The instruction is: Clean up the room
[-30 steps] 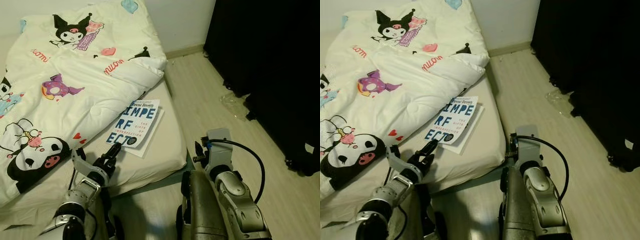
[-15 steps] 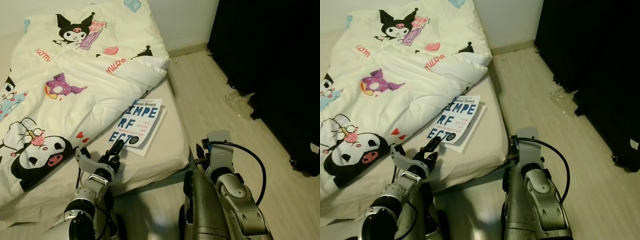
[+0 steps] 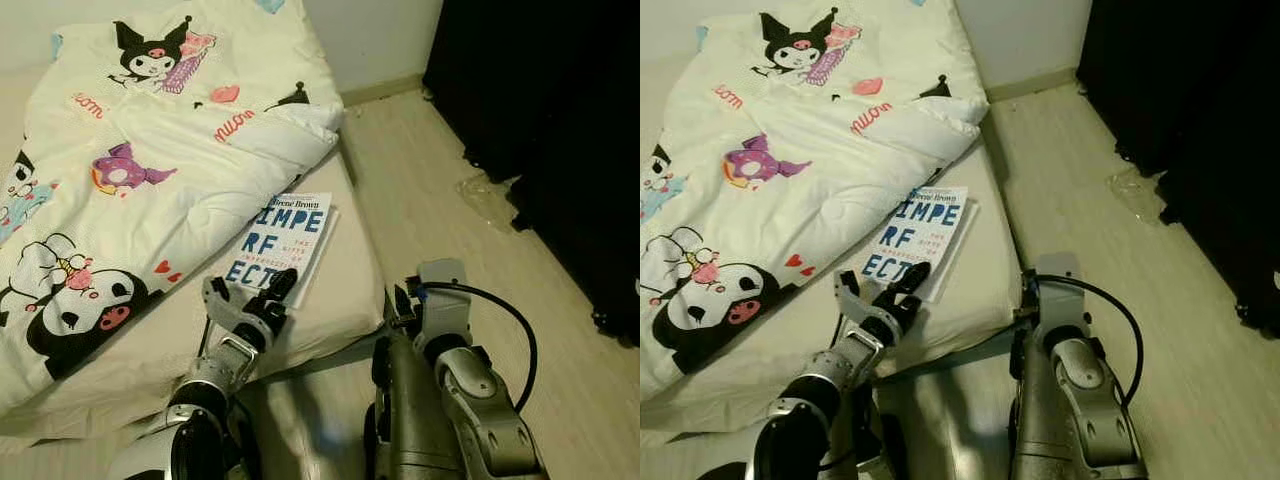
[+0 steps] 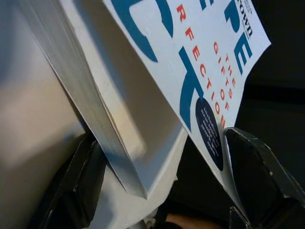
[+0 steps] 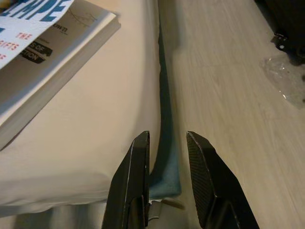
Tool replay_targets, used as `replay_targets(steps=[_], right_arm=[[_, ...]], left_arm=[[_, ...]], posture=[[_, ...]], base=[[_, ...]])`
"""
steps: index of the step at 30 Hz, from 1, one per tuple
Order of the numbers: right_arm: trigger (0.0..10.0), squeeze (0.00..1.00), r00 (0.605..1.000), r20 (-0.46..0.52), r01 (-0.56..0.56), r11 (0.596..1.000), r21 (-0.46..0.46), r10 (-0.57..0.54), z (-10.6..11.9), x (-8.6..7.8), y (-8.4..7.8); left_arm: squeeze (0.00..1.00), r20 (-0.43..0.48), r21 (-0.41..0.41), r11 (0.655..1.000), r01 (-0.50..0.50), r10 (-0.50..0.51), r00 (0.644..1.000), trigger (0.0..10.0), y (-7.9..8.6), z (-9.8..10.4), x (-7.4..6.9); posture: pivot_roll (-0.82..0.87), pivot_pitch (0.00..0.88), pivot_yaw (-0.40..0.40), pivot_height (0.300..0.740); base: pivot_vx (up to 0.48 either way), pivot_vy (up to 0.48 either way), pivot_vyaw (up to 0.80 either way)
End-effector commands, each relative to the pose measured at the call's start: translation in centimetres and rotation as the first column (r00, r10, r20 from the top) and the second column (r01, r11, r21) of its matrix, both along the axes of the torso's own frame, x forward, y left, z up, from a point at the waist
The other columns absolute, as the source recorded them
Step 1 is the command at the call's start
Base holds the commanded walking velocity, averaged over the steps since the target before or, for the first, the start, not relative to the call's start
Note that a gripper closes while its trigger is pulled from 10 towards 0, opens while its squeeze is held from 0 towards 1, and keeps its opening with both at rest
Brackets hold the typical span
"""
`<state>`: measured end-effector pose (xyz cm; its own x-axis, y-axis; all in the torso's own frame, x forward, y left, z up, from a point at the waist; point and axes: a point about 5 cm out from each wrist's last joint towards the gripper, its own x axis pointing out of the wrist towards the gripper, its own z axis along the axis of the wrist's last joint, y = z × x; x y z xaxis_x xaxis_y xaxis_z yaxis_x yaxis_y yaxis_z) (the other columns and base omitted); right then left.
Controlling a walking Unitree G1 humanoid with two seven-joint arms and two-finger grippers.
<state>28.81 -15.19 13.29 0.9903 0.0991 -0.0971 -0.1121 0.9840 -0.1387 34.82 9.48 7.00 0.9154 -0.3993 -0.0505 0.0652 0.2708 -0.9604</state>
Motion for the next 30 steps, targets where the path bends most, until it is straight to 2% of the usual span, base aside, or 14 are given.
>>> replay_targets(steps=[1,5,6,11,12,13,19,30], right_arm=[[10.0,0.0,1.0,-0.027,-0.006,1.0,0.01,0.007,-0.6,-0.6,0.3],[10.0,0.0,1.0,-0.027,0.0,1.0,0.007,0.0,-0.6,-0.8,0.2],[10.0,0.0,1.0,-0.028,0.004,1.0,0.005,-0.003,-0.7,-1.0,0.2],[10.0,0.0,1.0,-0.029,0.007,1.0,0.002,-0.007,-0.7,-1.1,0.1],[10.0,0.0,1.0,-0.03,0.008,1.0,0.002,-0.008,-0.7,-1.1,0.1],[10.0,0.0,1.0,-0.03,0.008,1.0,0.001,-0.008,-0.7,-1.2,0.2],[10.0,0.0,1.0,-0.031,0.006,1.0,0.0,-0.006,-0.7,-1.1,0.3],[10.0,0.0,1.0,-0.028,-0.002,1.0,-0.001,0.002,-0.6,-0.9,0.5]], left_arm=[[1.0,-0.074,-0.019,0.999,0.043,-0.044,0.996,10.0,-1.3,-1.5,-1.1],[1.0,-0.065,-0.021,1.0,-0.003,0.002,0.998,10.0,-1.6,-1.0,-0.7],[1.0,-0.066,-0.024,0.999,-0.049,0.047,0.997,10.0,-1.2,-0.7,-0.3],[1.0,-0.064,-0.025,0.996,-0.082,0.08,0.995,9.9,-0.8,-0.5,-0.1],[1.0,-0.063,-0.025,0.996,-0.09,0.088,0.994,3.0,-0.7,-0.5,-0.1],[1.0,-0.064,-0.027,0.994,-0.104,0.102,0.993,0.0,-0.5,-0.5,0.0],[1.0,-0.069,-0.031,0.989,-0.145,0.142,0.987,0.0,0.3,-0.7,0.0],[1.0,-0.052,-0.033,0.987,-0.154,0.152,0.987,0.0,0.7,-0.5,0.1]], posture=[[-0.29,0.509,0.11,0.551],[-0.3,0.508,0.114,0.551],[-0.31,0.507,0.115,0.551],[-0.31,0.507,0.115,0.551],[-0.31,0.508,0.116,0.551],[-0.31,0.509,0.114,0.551],[-0.3,0.511,0.111,0.551],[-0.3,0.503,0.106,0.551]], base=[[0.0,0.0,0.0],[0.0,0.0,0.0],[0.0,0.0,0.0],[0.0,0.0,0.0],[0.0,0.0,0.0],[0.0,0.0,0.0],[0.0,0.0,0.0],[0.0,0.0,0.0]])
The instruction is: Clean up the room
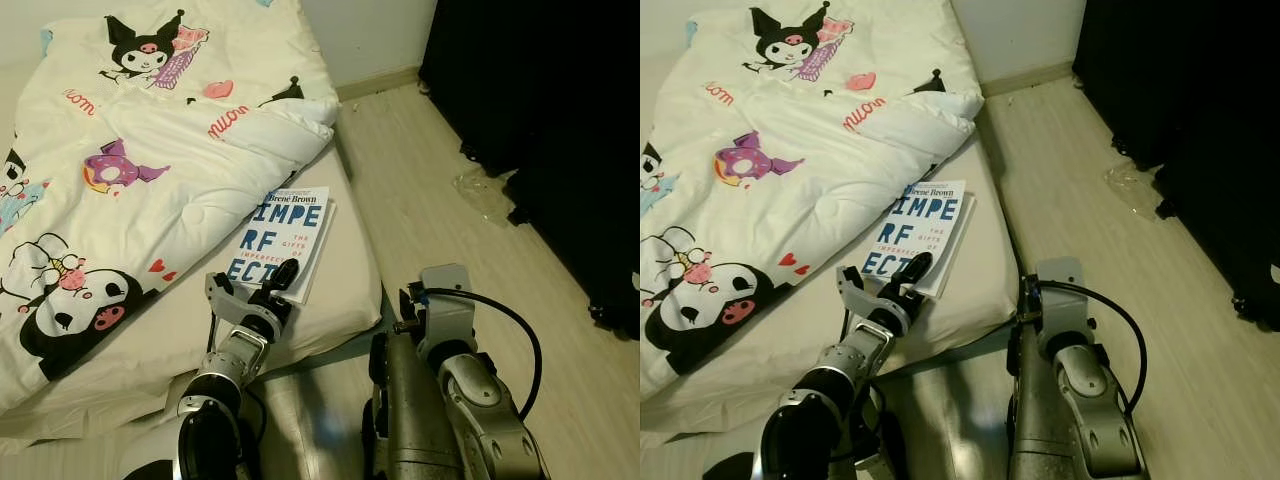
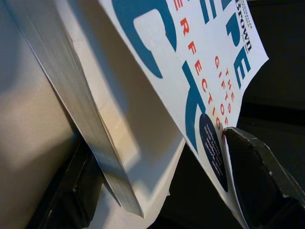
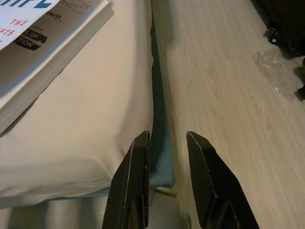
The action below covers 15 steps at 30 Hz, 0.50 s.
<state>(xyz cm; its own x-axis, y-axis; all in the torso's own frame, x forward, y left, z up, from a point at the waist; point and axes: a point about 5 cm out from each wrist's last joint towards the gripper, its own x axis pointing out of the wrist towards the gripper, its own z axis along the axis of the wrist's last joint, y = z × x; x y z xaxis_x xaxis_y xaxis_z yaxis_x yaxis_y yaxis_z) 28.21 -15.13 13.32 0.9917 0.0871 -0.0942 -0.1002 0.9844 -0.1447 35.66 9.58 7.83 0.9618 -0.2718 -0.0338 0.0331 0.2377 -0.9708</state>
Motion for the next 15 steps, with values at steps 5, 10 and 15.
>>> replay_targets(steps=[5,10,15], right_arm=[[10.0,0.0,0.999,-0.03,-0.015,1.0,0.006,0.015,-0.57,-0.17,0.53],[10.0,0.0,0.999,-0.028,-0.015,1.0,0.009,0.016,-0.53,-0.08,0.55],[10.0,0.0,0.999,-0.028,-0.017,1.0,0.011,0.017,-0.53,-0.02,0.59]], left_arm=[[0.86,-0.034,0.02,1.0,0.015,-0.014,0.999,0.0,0.26,-1.2,-0.7],[0.0,-0.034,0.056,0.997,0.05,-0.048,0.998,9.5,-0.12,-1.16,-0.71],[0.0,-0.023,0.019,0.999,0.051,-0.05,0.998,0.0,-0.24,-1.02,-0.69]], posture=[[-0.29,0.501,0.106,0.551],[-0.29,0.5,0.109,0.551],[-0.29,0.499,0.109,0.551]], base=[[0.0,0.0,0.0],[0.0,0.0,0.0],[0.0,0.0,0.0]])
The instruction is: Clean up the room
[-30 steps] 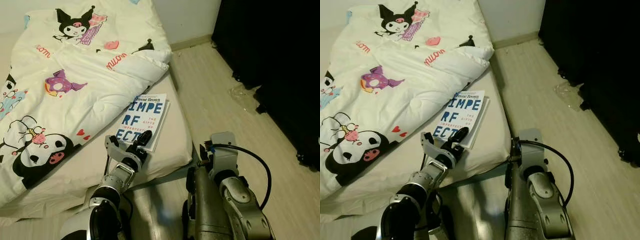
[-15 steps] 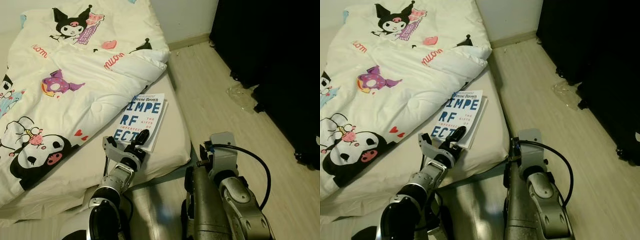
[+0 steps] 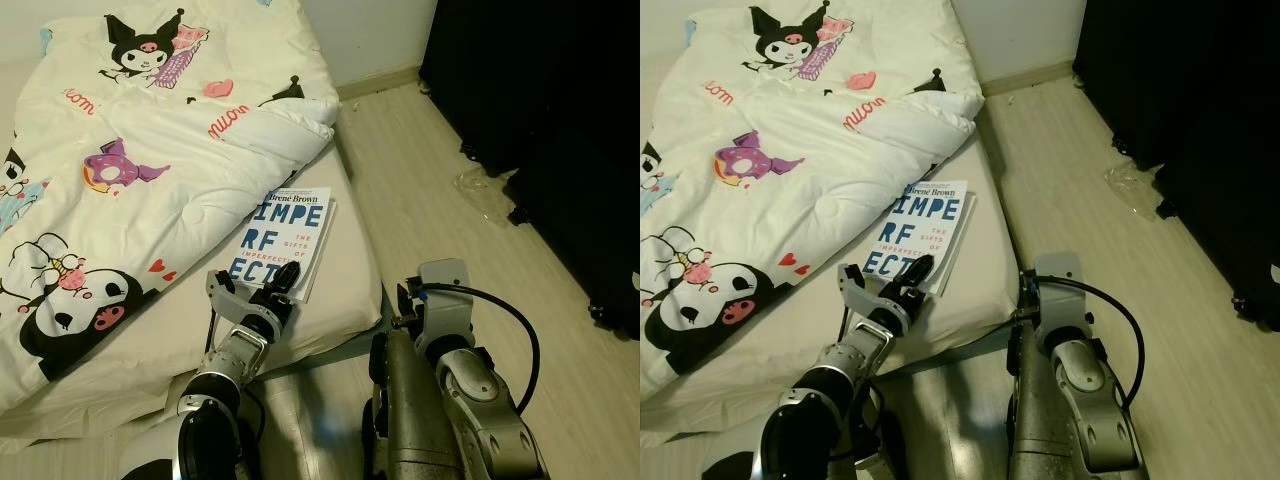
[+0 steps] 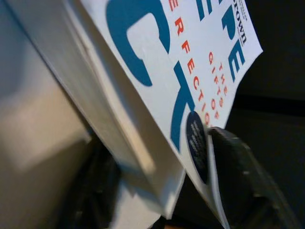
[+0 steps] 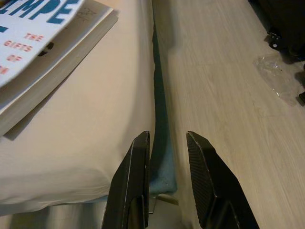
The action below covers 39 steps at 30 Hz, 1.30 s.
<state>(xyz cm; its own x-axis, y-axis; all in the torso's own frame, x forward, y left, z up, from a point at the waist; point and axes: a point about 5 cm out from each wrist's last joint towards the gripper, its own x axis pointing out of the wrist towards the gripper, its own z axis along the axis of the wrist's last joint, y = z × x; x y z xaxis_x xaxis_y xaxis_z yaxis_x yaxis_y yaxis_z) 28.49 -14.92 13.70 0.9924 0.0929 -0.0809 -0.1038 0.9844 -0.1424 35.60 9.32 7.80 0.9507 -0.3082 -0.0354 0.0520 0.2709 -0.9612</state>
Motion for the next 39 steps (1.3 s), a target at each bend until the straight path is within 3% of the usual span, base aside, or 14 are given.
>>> replay_targets(steps=[1,16,22,24,26,28,29,30,33,34,36,37,38,39], right_arm=[[10.0,0.0,0.999,-0.042,-0.011,1.0,0.007,0.012,-0.9,-0.3,0.4],[10.0,0.0,0.999,-0.038,-0.013,1.0,0.011,0.013,-0.9,-0.1,0.5],[10.0,0.0,0.999,-0.032,-0.01,1.0,0.016,0.01,-1.0,0.2,0.5],[10.0,0.0,1.0,-0.017,-0.005,0.999,0.032,0.005,-1.0,0.8,0.7],[10.0,0.0,1.0,-0.006,-0.005,0.999,0.041,0.005,-0.9,1.0,0.8],[10.0,0.0,1.0,-0.006,-0.005,0.999,0.041,0.005,-0.9,1.0,0.8],[10.0,0.0,1.0,-0.002,-0.004,0.999,0.048,0.004,-0.9,1.2,0.9],[10.0,0.0,1.0,-0.002,-0.004,0.999,0.048,0.004,-0.9,1.2,0.9],[10.0,0.0,1.0,0.014,-0.004,0.997,0.075,0.003,-0.9,1.9,1.1],[10.0,0.0,1.0,0.014,-0.004,0.997,0.075,0.003,-0.9,1.9,1.1],[10.0,0.0,0.999,0.044,-0.005,0.994,0.108,0.0,-0.3,2.4,1.0],[10.0,0.0,0.999,0.044,-0.005,0.994,0.108,0.0,-0.3,2.4,1.0],[10.0,0.0,0.997,0.072,-0.009,0.991,0.136,0.0,0.4,2.8,1.0],[10.0,0.0,0.997,0.072,-0.009,0.991,0.136,0.0,0.4,2.8,1.0]], left_arm=[[0.0,-0.032,-0.016,1.0,0.01,-0.011,0.999,0.0,0.0,-1.0,-0.6],[0.0,-0.003,-0.05,0.999,-0.005,0.005,1.0,0.0,0.4,-0.5,-0.4],[0.0,0.051,-0.078,0.995,0.058,-0.054,0.997,0.0,-0.1,0.2,-0.3],[0.0,0.166,-0.108,0.97,0.219,-0.2,0.966,0.0,-0.9,1.2,-0.5],[0.0,0.217,-0.118,0.949,0.292,-0.262,0.94,0.0,-1.1,1.8,-0.8],[0.0,0.217,-0.118,0.949,0.292,-0.262,0.94,0.0,-1.1,1.8,-0.8],[0.0,0.267,-0.123,0.926,0.356,-0.314,0.911,0.0,-1.0,2.4,-1.1],[0.0,0.267,-0.123,0.926,0.356,-0.314,0.911,0.0,-1.0,2.4,-1.1],[0.0,0.405,-0.073,0.876,0.477,-0.411,0.817,0.0,0.4,5.0,-2.3],[0.0,0.405,-0.073,0.876,0.477,-0.411,0.817,0.0,0.4,5.0,-2.3],[0.0,0.474,0.04,0.901,0.431,-0.397,0.786,0.0,2.1,7.0,-2.4],[0.0,0.474,0.04,0.901,0.431,-0.397,0.786,0.0,2.1,7.0,-2.4],[0.0,0.512,0.134,0.942,0.307,-0.331,0.793,0.0,3.6,8.4,-1.8],[0.0,0.512,0.134,0.942,0.307,-0.331,0.793,0.0,3.6,8.4,-1.8]], posture=[[-0.29,0.499,0.109,0.551],[-0.27,0.488,0.115,0.551],[-0.23,0.46,0.131,0.551],[-0.2,0.412,0.138,0.551],[-0.2,0.406,0.138,0.551],[-0.2,0.406,0.138,0.551],[-0.17,0.375,0.14,0.551],[-0.17,0.375,0.14,0.551],[-0.12,0.287,0.115,0.551],[-0.12,0.287,0.115,0.551],[-0.1,0.237,0.104,0.551],[-0.1,0.237,0.104,0.551],[-0.1,0.214,0.098,0.551],[-0.1,0.214,0.098,0.551]], base=[[0.0,0.0,0.0],[0.0,0.0,0.0],[0.0,0.0,0.0],[0.0,0.0,0.0],[0.0,0.0,0.0],[0.0,0.0,0.0],[0.0,0.0,0.0],[0.0,0.0,0.0],[0.0,0.0,0.0],[0.0,0.0,0.0],[0.0,0.0,0.0],[0.0,0.0,0.0],[0.0,0.0,0.0],[0.0,0.0,0.0]])
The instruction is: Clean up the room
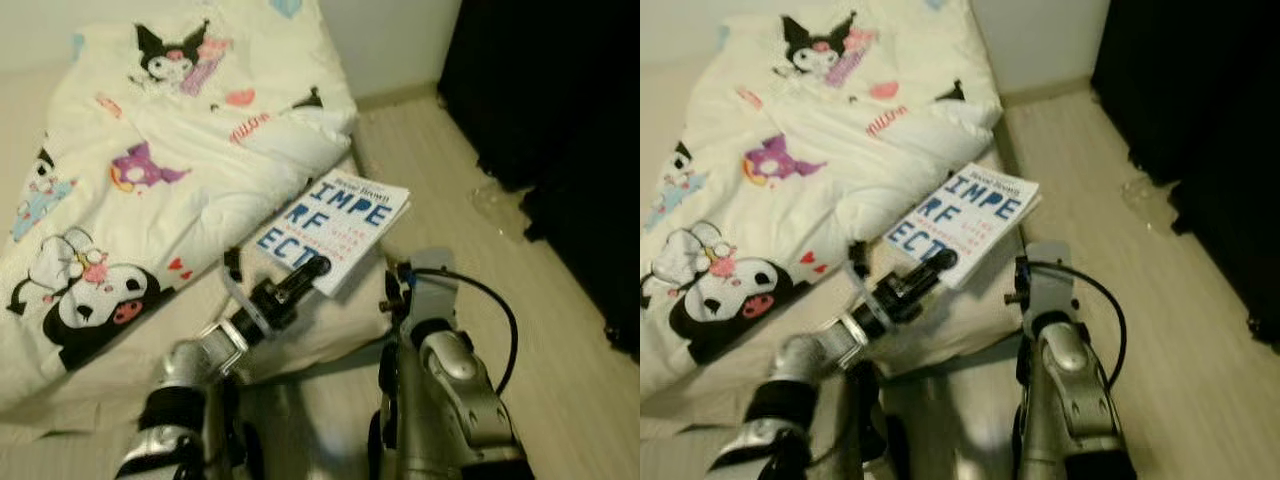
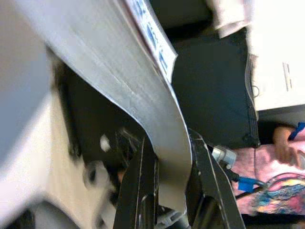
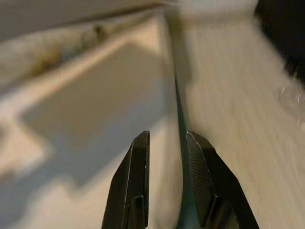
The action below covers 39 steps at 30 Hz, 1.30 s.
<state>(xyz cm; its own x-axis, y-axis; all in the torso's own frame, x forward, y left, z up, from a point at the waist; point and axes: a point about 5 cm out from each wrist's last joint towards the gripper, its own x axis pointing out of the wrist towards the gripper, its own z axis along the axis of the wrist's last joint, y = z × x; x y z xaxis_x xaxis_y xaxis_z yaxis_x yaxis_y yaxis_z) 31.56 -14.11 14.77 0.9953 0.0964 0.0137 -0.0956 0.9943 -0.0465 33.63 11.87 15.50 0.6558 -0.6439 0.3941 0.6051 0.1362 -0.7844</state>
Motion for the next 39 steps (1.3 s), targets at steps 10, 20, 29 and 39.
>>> replay_targets(steps=[10,20,29,39], right_arm=[[10.0,0.0,0.999,-0.004,-0.053,0.998,-0.018,0.053,-1.2,0.2,1.0],[10.0,0.0,0.998,-0.01,-0.061,0.983,-0.172,0.06,-2.3,0.3,1.3],[10.0,0.0,0.995,-0.004,-0.1,0.989,-0.106,0.1,-2.8,0.1,1.4],[10.0,0.0,0.993,0.002,-0.115,0.986,-0.117,0.116,-3.0,0.5,1.9]], left_arm=[[0.0,0.255,0.452,0.588,-0.67,0.635,0.729,10.0,7.3,3.2,1.2],[0.0,0.433,0.67,0.244,-0.701,0.638,0.636,10.0,8.4,0.8,-1.2],[0.0,0.54,0.667,0.167,-0.727,0.564,0.625,10.0,5.9,-0.3,-3.1],[0.0,0.546,0.677,0.165,-0.717,0.541,0.64,10.0,4.0,-1.5,-4.1]], posture=[[-0.08,0.153,0.082,0.551],[-0.07,0.141,0.068,0.551],[-0.06,0.113,0.026,0.575],[-0.05,0.087,0.012,0.62]], base=[[0.0,0.0,0.0],[0.0,0.0,0.0],[0.0,0.0,0.0],[0.0,0.0,0.0]])
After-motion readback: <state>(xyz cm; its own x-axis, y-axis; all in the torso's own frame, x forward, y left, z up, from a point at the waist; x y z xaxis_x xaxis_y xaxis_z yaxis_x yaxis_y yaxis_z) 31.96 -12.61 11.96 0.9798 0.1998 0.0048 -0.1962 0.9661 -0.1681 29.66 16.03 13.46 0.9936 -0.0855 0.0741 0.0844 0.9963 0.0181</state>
